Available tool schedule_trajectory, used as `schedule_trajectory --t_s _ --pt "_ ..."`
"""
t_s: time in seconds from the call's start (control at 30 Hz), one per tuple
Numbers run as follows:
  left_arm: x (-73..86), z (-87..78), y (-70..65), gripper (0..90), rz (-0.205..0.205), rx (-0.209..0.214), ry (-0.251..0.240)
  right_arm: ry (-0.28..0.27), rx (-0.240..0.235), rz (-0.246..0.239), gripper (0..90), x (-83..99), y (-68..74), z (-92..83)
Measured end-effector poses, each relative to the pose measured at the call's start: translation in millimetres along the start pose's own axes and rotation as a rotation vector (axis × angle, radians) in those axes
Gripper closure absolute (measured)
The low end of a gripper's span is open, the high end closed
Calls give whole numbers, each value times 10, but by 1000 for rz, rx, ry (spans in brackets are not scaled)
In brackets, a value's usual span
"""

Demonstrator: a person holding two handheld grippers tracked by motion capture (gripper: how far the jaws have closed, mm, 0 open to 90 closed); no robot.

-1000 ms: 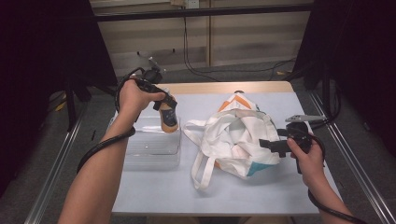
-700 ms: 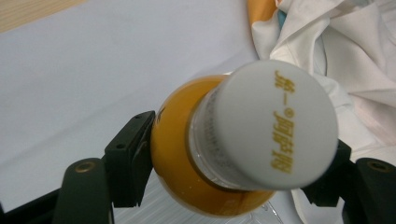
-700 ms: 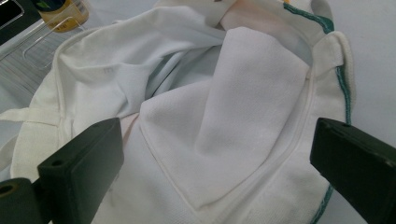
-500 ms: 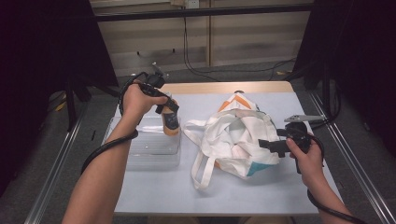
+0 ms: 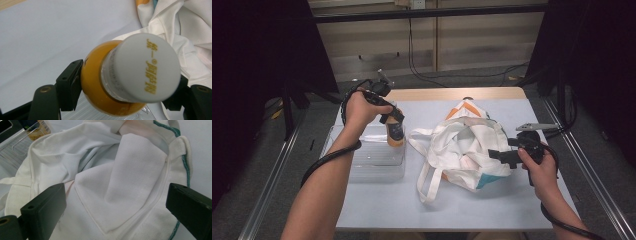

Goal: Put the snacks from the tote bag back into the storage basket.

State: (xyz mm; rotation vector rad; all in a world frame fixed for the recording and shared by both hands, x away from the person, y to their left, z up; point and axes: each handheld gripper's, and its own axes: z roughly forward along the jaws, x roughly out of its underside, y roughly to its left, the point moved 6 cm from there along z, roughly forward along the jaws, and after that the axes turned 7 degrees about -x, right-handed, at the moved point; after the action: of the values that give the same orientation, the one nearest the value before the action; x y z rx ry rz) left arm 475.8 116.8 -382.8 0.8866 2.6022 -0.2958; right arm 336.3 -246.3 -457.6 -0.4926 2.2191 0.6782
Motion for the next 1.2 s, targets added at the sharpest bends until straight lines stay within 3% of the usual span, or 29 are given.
schedule_trajectory --t_s 1.2 --pt "97 169 -18 301 0 -2 29 -2 -4 -3 28 -10 20 -1"
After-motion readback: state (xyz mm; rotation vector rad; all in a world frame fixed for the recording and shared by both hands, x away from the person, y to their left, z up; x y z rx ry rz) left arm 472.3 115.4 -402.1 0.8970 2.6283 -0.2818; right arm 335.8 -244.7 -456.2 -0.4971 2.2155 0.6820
